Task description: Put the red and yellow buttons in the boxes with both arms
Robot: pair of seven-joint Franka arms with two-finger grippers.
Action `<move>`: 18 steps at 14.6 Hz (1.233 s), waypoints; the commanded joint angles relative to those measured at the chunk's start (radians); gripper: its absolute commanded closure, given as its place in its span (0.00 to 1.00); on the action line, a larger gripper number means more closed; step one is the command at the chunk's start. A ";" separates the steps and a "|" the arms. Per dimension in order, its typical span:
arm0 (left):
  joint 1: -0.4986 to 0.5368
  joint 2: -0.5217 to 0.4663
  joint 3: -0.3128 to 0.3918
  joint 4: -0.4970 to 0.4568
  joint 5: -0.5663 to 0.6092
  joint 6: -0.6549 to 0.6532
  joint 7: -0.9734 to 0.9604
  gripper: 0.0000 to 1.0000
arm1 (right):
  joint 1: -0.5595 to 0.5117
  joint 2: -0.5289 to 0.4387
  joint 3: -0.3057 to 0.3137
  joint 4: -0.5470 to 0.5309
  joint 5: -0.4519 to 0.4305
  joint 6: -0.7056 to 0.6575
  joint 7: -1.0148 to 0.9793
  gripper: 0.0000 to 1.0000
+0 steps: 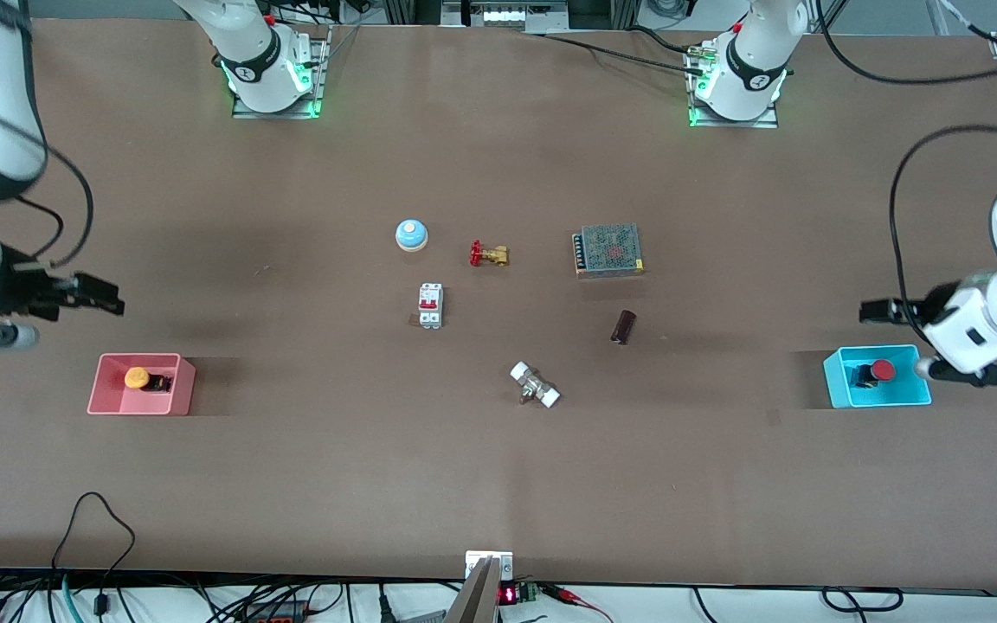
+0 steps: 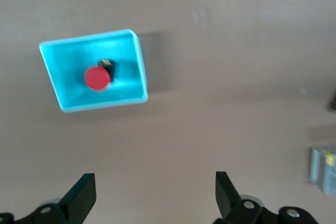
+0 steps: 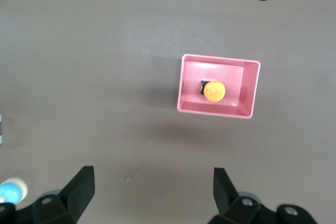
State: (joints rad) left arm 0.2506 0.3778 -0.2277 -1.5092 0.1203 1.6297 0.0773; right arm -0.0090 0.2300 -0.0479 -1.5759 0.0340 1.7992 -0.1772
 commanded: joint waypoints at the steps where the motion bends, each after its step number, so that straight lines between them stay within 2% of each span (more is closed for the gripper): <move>1: -0.071 -0.060 0.005 0.064 0.009 -0.150 -0.068 0.00 | -0.002 -0.087 0.039 -0.022 -0.036 -0.072 -0.005 0.00; 4: -0.091 -0.082 -0.007 0.158 0.001 -0.279 -0.060 0.00 | 0.000 -0.138 0.055 -0.027 -0.039 -0.158 -0.002 0.00; 6: -0.091 -0.147 -0.009 0.147 -0.054 -0.265 -0.065 0.00 | 0.000 -0.153 0.057 -0.027 -0.037 -0.182 0.040 0.00; 7: -0.094 -0.202 0.005 0.094 -0.088 -0.214 -0.068 0.00 | 0.000 -0.173 0.057 -0.036 -0.037 -0.207 0.065 0.00; 10: -0.142 -0.423 0.059 -0.180 -0.102 0.037 -0.059 0.00 | 0.000 -0.189 0.057 -0.059 -0.037 -0.230 0.085 0.00; 12: -0.210 -0.441 0.100 -0.206 -0.085 0.044 -0.065 0.00 | 0.000 -0.187 0.057 -0.059 -0.036 -0.230 0.088 0.00; 15: -0.241 -0.418 0.180 -0.180 -0.094 0.000 0.004 0.00 | 0.004 -0.178 0.057 -0.049 -0.036 -0.231 0.087 0.00; 18: -0.243 -0.404 0.180 -0.157 -0.094 -0.018 0.013 0.00 | 0.004 -0.172 0.057 -0.042 -0.036 -0.231 0.088 0.00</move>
State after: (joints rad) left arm 0.0314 -0.0298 -0.0678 -1.6783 0.0372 1.6250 0.0668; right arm -0.0064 0.0671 0.0030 -1.6149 0.0102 1.5760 -0.1106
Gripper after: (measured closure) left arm 0.000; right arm 0.000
